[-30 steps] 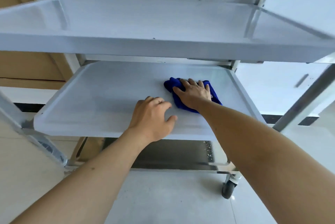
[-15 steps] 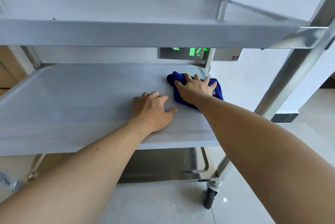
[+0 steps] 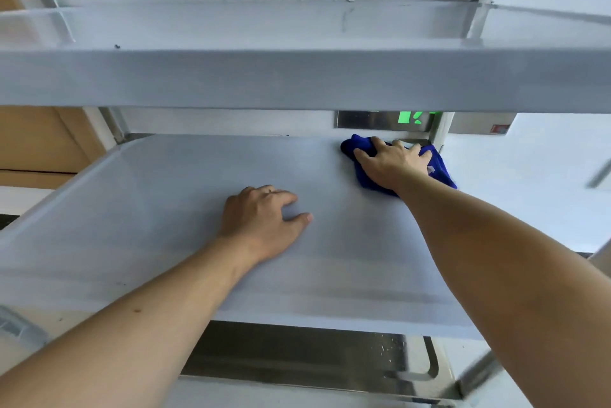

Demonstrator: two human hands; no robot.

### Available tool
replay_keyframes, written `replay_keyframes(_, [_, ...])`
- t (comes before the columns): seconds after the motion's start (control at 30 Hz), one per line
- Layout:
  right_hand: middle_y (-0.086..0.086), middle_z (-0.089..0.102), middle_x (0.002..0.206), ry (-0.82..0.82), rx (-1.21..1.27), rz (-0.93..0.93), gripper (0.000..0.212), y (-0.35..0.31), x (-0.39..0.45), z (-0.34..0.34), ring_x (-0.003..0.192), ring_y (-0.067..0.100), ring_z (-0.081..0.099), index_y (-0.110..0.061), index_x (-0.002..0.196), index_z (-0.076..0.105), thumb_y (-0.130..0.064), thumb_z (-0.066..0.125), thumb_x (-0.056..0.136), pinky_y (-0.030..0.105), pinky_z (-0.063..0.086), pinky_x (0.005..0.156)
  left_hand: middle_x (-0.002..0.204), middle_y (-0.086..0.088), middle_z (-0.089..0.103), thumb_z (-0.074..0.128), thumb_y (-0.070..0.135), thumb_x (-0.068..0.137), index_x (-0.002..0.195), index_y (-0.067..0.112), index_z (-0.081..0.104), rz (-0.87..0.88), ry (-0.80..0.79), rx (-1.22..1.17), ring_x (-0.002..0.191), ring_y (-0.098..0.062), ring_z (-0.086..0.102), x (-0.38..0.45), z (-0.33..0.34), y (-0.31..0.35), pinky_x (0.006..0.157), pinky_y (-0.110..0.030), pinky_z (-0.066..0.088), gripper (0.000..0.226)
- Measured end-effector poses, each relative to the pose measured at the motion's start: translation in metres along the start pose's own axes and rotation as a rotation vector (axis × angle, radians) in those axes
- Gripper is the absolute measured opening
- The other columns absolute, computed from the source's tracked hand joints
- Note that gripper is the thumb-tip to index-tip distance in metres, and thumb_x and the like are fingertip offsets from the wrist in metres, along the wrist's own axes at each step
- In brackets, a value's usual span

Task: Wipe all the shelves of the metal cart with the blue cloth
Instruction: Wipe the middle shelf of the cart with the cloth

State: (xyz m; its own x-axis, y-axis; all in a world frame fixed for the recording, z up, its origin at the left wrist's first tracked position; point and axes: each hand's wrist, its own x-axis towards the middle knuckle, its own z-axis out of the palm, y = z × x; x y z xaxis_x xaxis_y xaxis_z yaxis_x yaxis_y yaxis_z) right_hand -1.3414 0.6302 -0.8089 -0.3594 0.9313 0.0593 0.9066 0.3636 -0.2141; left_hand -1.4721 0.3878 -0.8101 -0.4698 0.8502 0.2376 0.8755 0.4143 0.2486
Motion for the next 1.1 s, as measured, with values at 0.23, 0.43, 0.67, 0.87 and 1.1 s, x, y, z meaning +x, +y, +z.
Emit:
replay_keyframes(0.23, [0.009, 0.035, 0.153, -0.028, 0.06, -0.075, 0.068, -0.045, 0.002, 0.013, 0.139, 0.05, 0.021, -0.048, 0.136, 0.04, -0.083, 0.024, 0.08, 0.069, 0.024, 0.102, 0.13, 0.01, 0.06, 0.049, 0.073, 0.08, 0.121, 0.036, 0.064, 0.023, -0.086, -0.019, 0.124, -0.018, 0.05, 0.006, -0.005, -0.005, 0.105, -0.034, 0.039, 0.056])
replay_keyframes(0.43, [0.008, 0.033, 0.155, -0.045, 0.074, -0.275, 0.069, -0.14, -0.023, 0.038, 0.141, 0.051, 0.017, -0.049, 0.143, 0.035, -0.082, 0.022, 0.084, 0.067, 0.017, 0.107, 0.128, 0.004, 0.064, 0.06, 0.057, 0.085, 0.119, 0.033, 0.066, 0.004, -0.079, -0.135, 0.122, -0.018, 0.053, 0.005, -0.044, -0.076, 0.098, -0.025, 0.039, 0.043])
replay_keyframes(0.67, [0.008, 0.032, 0.157, -0.091, 0.079, -0.425, 0.069, -0.254, -0.041, 0.062, 0.144, 0.051, 0.012, -0.048, 0.147, 0.033, -0.081, 0.021, 0.087, 0.068, 0.013, 0.11, 0.128, 0.012, 0.063, 0.058, 0.056, 0.084, 0.114, 0.041, 0.067, -0.214, -0.094, -0.077, 0.121, -0.014, 0.053, -0.014, -0.074, -0.198, 0.101, -0.027, 0.04, 0.034])
replay_keyframes(0.87, [0.008, 0.033, 0.157, -0.105, 0.055, -0.489, 0.07, -0.335, -0.042, 0.077, 0.144, 0.05, 0.015, -0.046, 0.148, 0.033, -0.08, 0.02, 0.088, 0.068, 0.016, 0.11, 0.135, 0.016, 0.054, 0.056, 0.073, 0.076, 0.125, 0.043, 0.059, -0.202, -0.122, -0.168, 0.126, -0.013, 0.042, -0.018, -0.063, -0.208, 0.105, -0.031, 0.032, 0.058])
replay_keyframes(1.1, [0.0, 0.034, 0.161, -0.19, 0.033, -0.73, 0.072, -0.427, -0.057, 0.093, 0.146, 0.041, 0.022, -0.047, 0.152, 0.028, -0.077, 0.015, 0.088, 0.062, 0.01, 0.116, 0.093, 0.018, 0.068, 0.037, 0.064, 0.062, 0.088, 0.037, 0.064, -0.115, -0.142, -0.195, 0.098, -0.013, 0.062, -0.009, -0.064, -0.21, 0.088, -0.035, 0.048, 0.047])
